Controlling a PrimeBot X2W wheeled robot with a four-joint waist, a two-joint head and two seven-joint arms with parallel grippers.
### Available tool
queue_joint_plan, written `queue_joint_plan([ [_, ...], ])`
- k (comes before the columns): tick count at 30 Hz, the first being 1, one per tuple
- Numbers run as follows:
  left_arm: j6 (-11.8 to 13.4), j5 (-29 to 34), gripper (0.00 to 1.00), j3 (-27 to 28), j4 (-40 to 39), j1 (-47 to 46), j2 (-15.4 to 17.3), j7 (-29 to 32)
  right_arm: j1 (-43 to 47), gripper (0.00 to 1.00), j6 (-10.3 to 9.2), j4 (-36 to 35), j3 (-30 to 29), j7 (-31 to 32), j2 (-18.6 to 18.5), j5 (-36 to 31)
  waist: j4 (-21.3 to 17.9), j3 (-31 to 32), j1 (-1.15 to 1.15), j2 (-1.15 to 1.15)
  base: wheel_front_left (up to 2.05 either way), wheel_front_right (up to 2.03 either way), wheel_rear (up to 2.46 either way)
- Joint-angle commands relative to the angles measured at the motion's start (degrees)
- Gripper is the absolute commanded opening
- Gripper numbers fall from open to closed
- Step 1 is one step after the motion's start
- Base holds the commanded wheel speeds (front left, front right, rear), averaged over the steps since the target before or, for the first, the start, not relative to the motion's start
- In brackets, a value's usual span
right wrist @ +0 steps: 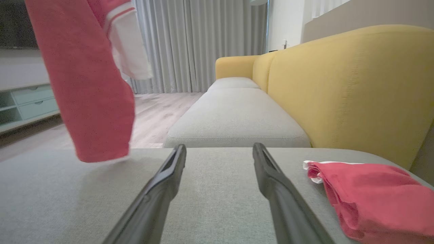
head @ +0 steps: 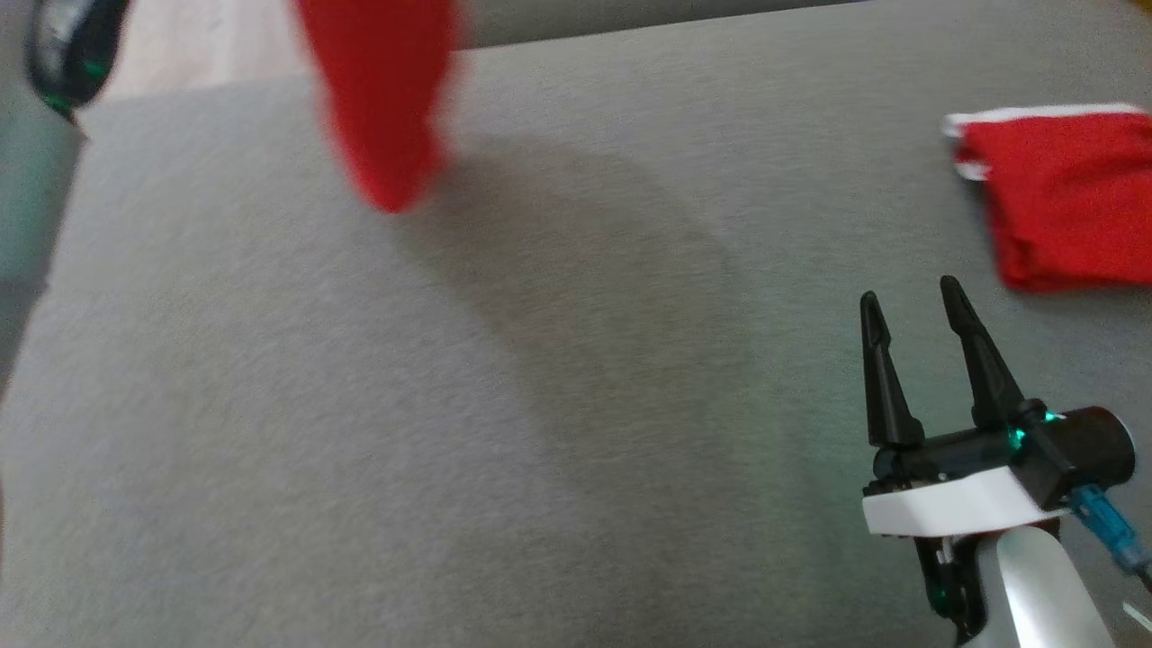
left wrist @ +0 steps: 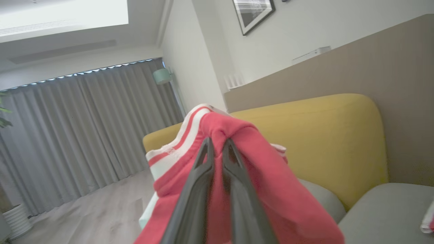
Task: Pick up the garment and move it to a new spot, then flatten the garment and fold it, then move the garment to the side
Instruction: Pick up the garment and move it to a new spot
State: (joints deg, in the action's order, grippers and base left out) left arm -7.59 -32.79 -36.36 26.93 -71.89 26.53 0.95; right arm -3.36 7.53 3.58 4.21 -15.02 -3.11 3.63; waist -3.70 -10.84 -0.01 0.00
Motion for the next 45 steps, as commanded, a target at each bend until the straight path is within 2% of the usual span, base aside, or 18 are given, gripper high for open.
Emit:
queue_joint_plan([
  [1,0.11,0.0,0.0,1.41,-1.9,-1.46,2.48,0.38,-0.98,1.0,-0.04,-1.9,1.23,0.03,0.19,0.8,-3.65,2.13,0.01,0.0,0.0,0.0,0.0],
  [6,0.14,1.66,0.0,-3.01,-5.61,4.23,0.88,-0.38,-1.18,1.0,-0.04,-2.44,1.9,0.03,0.22,2.66,-5.85,0.86,0.01,0.0,0.0,0.0,0.0],
  [11,1.7,5.81,0.0,-9.73,-7.56,14.46,-1.75,-5.39,-1.65,1.0,-0.04,-3.0,1.49,0.03,0.23,2.95,-5.48,-2.24,0.01,0.0,0.0,0.0,0.0],
  [15,3.45,7.24,0.0,-14.79,-3.97,25.39,-5.79,-12.13,-1.35,1.0,-0.04,-2.64,1.9,0.03,0.23,2.5,-4.1,-3.67,0.01,0.0,0.0,0.0,0.0],
  [19,3.6,4.79,0.0,-16.88,2.18,35.09,-11.26,-15.06,-0.65,1.0,-0.04,-1.63,2.52,0.03,0.23,2.15,-2.16,-3.46,0.01,0.0,0.0,0.0,0.0],
  [21,4.15,4.28,1.0,-16.81,3.86,38.58,-13.44,-15.66,-0.22,1.0,-0.04,-1.06,2.47,0.03,0.23,2.03,-0.9,-2.76,0.01,0.0,0.0,0.0,0.0],
  [23,5.52,4.47,1.0,-15.19,3.07,41.65,-14.94,-15.88,0.33,1.0,-0.04,-0.45,2.29,0.03,0.23,1.76,0.47,-1.59,0.01,0.0,0.0,0.0,0.0],
  [25,8.08,5.65,1.0,-11.48,-0.49,45.19,-15.59,-15.91,1.1,1.0,-0.04,0.17,1.81,0.03,0.23,1.51,2.01,-0.08,0.01,0.0,0.0,0.0,0.0],
  [26,10.88,7.12,1.0,-6.73,-5.07,49.8,-15.86,-15.92,2.05,1.0,-0.04,0.9,1.31,0.03,0.23,1.44,3.46,1.85,0.01,0.0,0.0,0.0,0.0],
  [27,12.17,8.33,1.0,-4.54,-7.37,52.22,-15.79,-15.93,2.62,1.0,-0.04,1.24,1.1,0.03,0.23,1.45,4.22,2.92,0.01,0.0,0.0,0.0,0.0],
  [32,16.38,13.51,1.0,7.08,-18.88,64.1,-17.05,-15.94,5.9,1.0,-0.04,1.88,-0.52,0.03,0.23,2.17,8.2,7.96,0.01,0.0,0.0,0.0,0.0],
  [34,17.0,15.78,1.0,11.49,-22.51,68.36,-17.83,-15.94,7.05,1.0,-0.04,1.49,-1.09,0.03,0.23,1.57,9.33,9.68,0.01,0.0,0.0,0.0,0.0],
  [36,17.32,16.95,1.0,13.47,-24.11,70.29,-18.3,-15.94,7.59,1.0,-0.04,1.39,-1.3,0.03,0.23,1.66,9.71,10.29,0.01,0.0,0.0,0.0,0.0],
  [41,15.99,21.59,1.0,19.97,-30.21,76.82,-20.54,-15.94,9.28,1.0,-0.04,0.73,-2.57,0.03,0.23,2.15,11.1,11.85,0.01,0.0,0.0,0.0,0.0],
  [45,14.96,24.11,1.0,22.59,-30.45,79.41,-21.65,-15.94,10.39,1.0,-0.04,1.09,-3.0,0.03,0.23,3.89,11.57,12.38,0.01,0.0,0.0,0.0,0.0],
])
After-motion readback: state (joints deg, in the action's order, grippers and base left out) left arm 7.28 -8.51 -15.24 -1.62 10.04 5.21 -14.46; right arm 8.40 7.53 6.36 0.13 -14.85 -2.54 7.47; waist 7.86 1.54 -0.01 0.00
